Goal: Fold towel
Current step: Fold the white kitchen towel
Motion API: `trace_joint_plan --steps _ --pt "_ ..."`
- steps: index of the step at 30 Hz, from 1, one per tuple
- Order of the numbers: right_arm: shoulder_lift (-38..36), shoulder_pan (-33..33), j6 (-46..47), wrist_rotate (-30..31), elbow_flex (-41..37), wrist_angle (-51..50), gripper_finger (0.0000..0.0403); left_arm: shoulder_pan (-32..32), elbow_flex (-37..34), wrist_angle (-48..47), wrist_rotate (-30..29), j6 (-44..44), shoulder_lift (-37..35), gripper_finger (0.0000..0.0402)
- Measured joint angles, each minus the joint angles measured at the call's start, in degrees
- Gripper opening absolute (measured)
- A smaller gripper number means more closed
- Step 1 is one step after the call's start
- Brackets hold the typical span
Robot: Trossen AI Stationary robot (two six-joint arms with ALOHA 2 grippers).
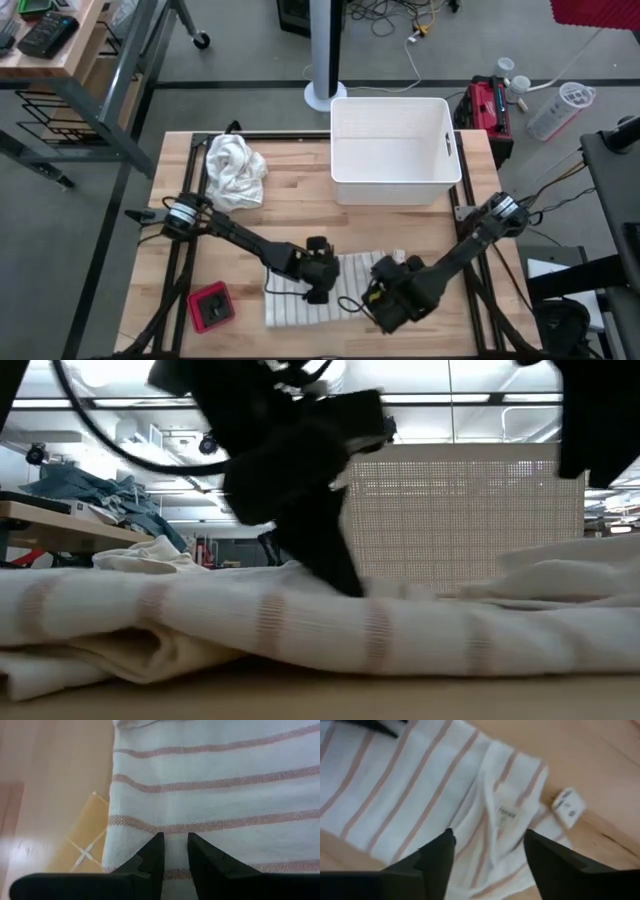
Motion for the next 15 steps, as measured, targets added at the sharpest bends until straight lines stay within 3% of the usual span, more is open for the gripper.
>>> trace_joint_plan --steps 6,15 --pt "1.81 -1.9 -1.93 -0.03 -0.23 2.65 0.0283 0.37 -12.92 9.78 -1.09 -2.78 -6.48 0.0076" --pt "6.65 -4.85 -7.56 2.47 -0.37 3.83 0.0299 0.91 -25.69 26.55 -1.44 -2.4 -18.46 0.0076"
